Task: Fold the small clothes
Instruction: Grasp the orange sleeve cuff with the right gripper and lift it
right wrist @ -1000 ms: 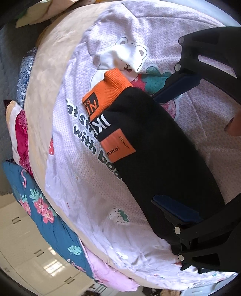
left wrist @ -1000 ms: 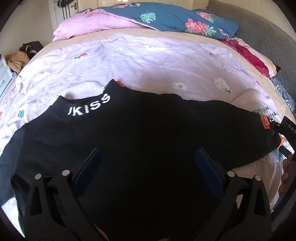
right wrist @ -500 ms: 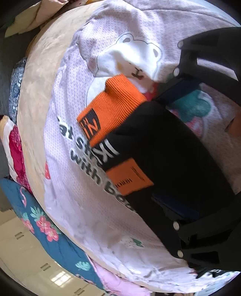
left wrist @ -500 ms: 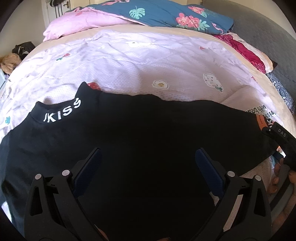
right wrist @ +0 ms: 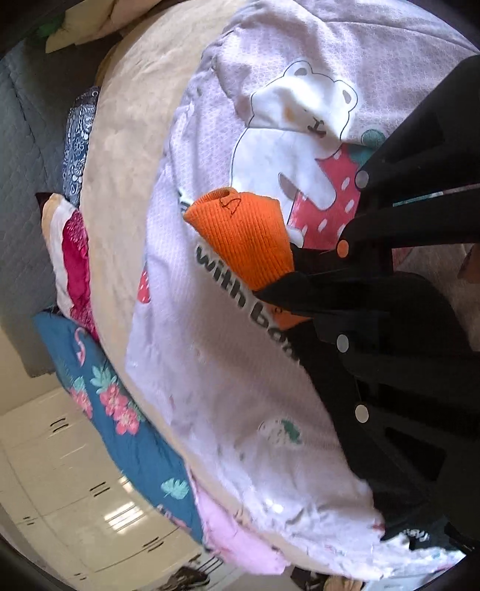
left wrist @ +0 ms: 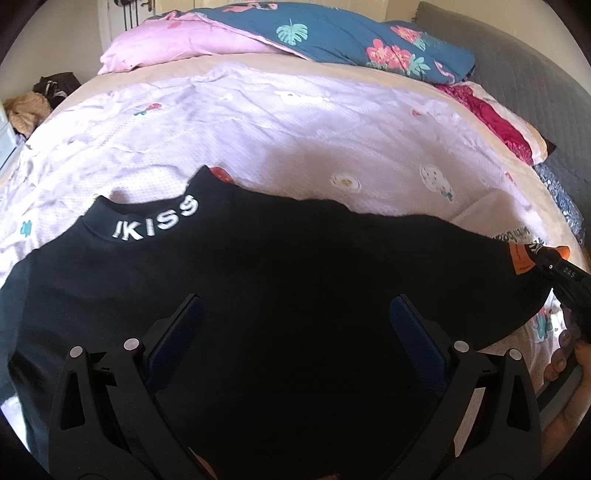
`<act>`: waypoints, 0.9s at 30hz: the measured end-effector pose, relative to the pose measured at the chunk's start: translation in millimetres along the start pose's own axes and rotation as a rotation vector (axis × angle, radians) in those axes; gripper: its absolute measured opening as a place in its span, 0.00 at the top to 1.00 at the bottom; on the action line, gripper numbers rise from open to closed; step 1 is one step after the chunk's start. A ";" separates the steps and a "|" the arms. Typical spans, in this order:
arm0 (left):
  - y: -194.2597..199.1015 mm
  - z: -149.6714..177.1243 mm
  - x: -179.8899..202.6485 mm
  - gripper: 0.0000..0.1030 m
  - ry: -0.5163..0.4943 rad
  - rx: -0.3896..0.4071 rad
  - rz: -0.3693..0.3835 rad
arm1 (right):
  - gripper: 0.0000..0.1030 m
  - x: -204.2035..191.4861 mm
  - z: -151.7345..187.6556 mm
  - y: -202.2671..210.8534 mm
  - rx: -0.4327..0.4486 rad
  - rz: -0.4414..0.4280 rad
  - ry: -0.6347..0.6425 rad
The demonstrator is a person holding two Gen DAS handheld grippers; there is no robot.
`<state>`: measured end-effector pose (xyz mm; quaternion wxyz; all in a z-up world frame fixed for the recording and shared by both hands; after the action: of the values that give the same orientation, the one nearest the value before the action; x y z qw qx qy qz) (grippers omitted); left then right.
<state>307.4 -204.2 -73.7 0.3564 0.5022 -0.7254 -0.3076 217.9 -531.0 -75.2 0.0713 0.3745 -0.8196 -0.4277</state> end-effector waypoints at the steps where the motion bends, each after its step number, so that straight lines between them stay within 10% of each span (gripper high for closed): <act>1: 3.6 -1.7 -2.7 0.08 0.009 0.005 0.003 | 0.92 -1.6 -2.2 5.2 0.010 -0.020 -0.003; 27: 93.3 -14.3 -86.2 0.08 0.203 0.146 0.052 | 0.92 -136.9 18.9 132.4 0.186 -0.463 0.295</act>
<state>292.5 -95.2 -8.7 0.3982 0.5363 -0.7189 -0.1924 233.6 -379.5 40.7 0.0554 0.6148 -0.7287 -0.2965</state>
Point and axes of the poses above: each gripper's, at about its wrist camera, not at the fingertips, and y roughly against the way its jaws point, x to its right, z to its underside, the point moved 6 cm from there along -y, roughly the way its jaws point, and after that the axes turned 8 degrees about z, right-handed, at the moved point
